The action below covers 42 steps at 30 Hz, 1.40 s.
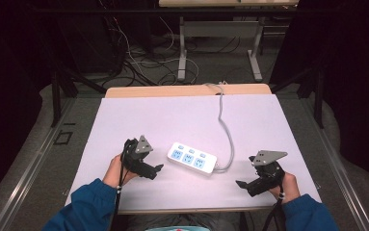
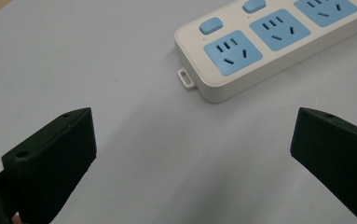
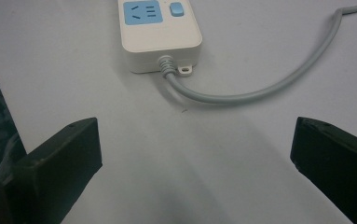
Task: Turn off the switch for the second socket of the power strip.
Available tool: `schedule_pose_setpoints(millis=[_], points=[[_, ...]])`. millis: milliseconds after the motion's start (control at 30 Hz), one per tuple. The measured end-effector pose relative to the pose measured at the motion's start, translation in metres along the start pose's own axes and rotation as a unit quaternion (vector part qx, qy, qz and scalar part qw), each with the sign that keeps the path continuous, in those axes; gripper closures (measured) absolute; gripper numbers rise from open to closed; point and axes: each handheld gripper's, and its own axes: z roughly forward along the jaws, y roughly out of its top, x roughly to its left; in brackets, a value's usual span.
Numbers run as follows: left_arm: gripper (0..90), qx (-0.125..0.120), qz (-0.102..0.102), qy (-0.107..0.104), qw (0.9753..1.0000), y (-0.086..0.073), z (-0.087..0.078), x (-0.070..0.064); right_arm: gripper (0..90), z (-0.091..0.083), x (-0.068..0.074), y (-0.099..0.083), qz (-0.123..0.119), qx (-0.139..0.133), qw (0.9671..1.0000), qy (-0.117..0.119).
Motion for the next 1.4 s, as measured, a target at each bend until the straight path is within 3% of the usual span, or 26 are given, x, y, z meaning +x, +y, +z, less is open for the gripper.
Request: schedule_pose_setpoints(millis=[100, 133, 200, 767, 1400], points=[[0.2, 0.002, -0.003, 0.003, 1.0000, -0.004, -0.003, 0.001, 1.1, 0.000, 0.000, 0.000, 0.001, -0.001, 1.0000, -0.001], [0.2, 0.001, -0.004, 0.003, 1.0000, -0.006, -0.003, 0.001, 1.1, 0.004, 0.000, -0.001, 0.004, -0.025, 0.9997, -0.005], [0.2, 0.006, -0.003, 0.005, 1.0000, -0.008, -0.005, 0.002, 1.1, 0.000, 0.000, 0.000, 0.002, -0.001, 1.0000, 0.000], [0.2, 0.009, -0.026, 0.014, 0.9995, -0.038, -0.027, 0.005, 1.2, 0.002, 0.001, 0.000, 0.004, -0.008, 1.0000, -0.005], [0.2, 0.000, -0.042, 0.028, 0.9987, -0.064, -0.046, -0.005, 1.4, 0.002, 0.000, 0.000, 0.003, -0.006, 1.0000, -0.006]])
